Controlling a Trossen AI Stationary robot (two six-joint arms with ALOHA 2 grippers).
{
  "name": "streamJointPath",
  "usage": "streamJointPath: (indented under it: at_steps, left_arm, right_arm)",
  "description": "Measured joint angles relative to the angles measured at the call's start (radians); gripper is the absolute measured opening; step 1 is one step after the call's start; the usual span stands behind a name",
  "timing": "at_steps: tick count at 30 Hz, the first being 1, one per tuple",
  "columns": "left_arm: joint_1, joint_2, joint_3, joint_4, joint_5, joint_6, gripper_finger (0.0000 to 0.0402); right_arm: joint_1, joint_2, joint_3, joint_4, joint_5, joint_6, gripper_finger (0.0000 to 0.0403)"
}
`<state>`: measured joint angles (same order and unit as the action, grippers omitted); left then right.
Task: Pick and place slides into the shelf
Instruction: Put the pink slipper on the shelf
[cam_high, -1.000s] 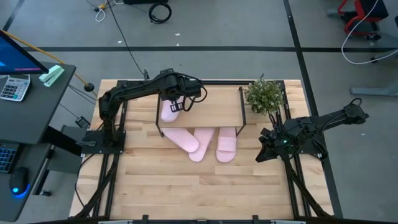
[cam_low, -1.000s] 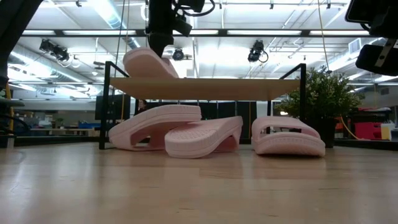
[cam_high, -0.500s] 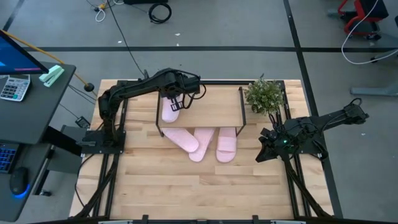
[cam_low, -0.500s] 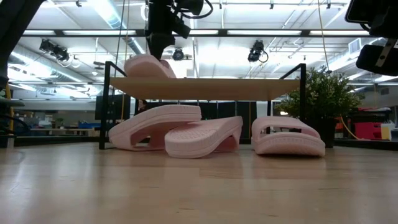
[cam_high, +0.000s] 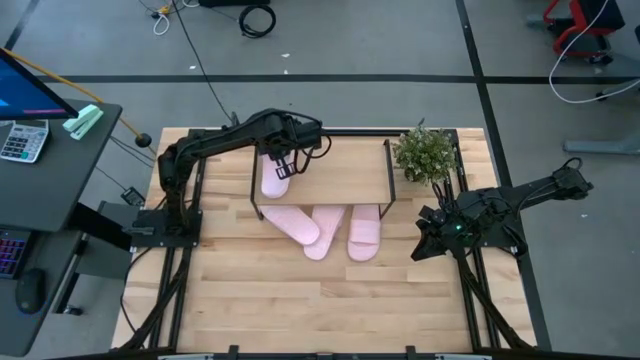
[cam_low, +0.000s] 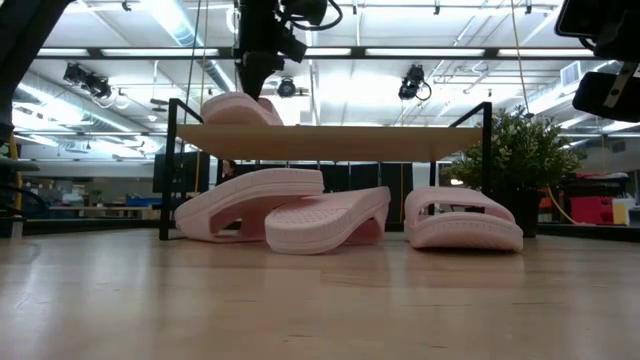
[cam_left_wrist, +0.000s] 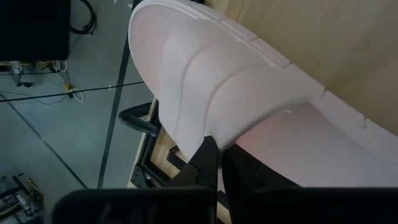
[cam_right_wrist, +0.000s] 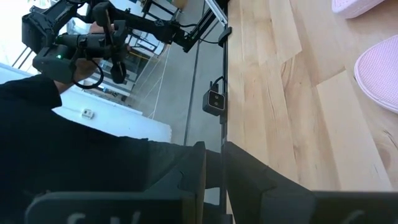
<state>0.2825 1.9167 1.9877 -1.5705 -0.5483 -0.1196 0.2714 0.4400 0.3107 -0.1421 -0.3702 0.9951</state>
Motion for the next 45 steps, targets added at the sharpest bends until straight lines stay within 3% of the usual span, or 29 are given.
streamJointPath:
  at_steps: [25,33,40,45]
  left_arm:
    - [-0.001,0.0,0.0,0.016,0.101,-0.068,0.0139]
    - [-0.026,0.0,0.003,0.072,0.108,0.011,0.0172]
    - [-0.032,0.0,0.075,0.081,0.125,0.062,0.0191]
    - [-0.016,0.0,0.179,0.131,0.231,0.098,0.0197]
  right_arm:
    - [0.0,0.0,0.0,0.0,-0.001,0.0,0.0064]
    - [0.0,0.0,0.0,0.0,-0.001,0.001,0.0064]
    - [0.0,0.0,0.0,0.0,-0.001,0.001,0.0064]
    - [0.0,0.0,0.0,0.0,-0.001,0.001,0.0064]
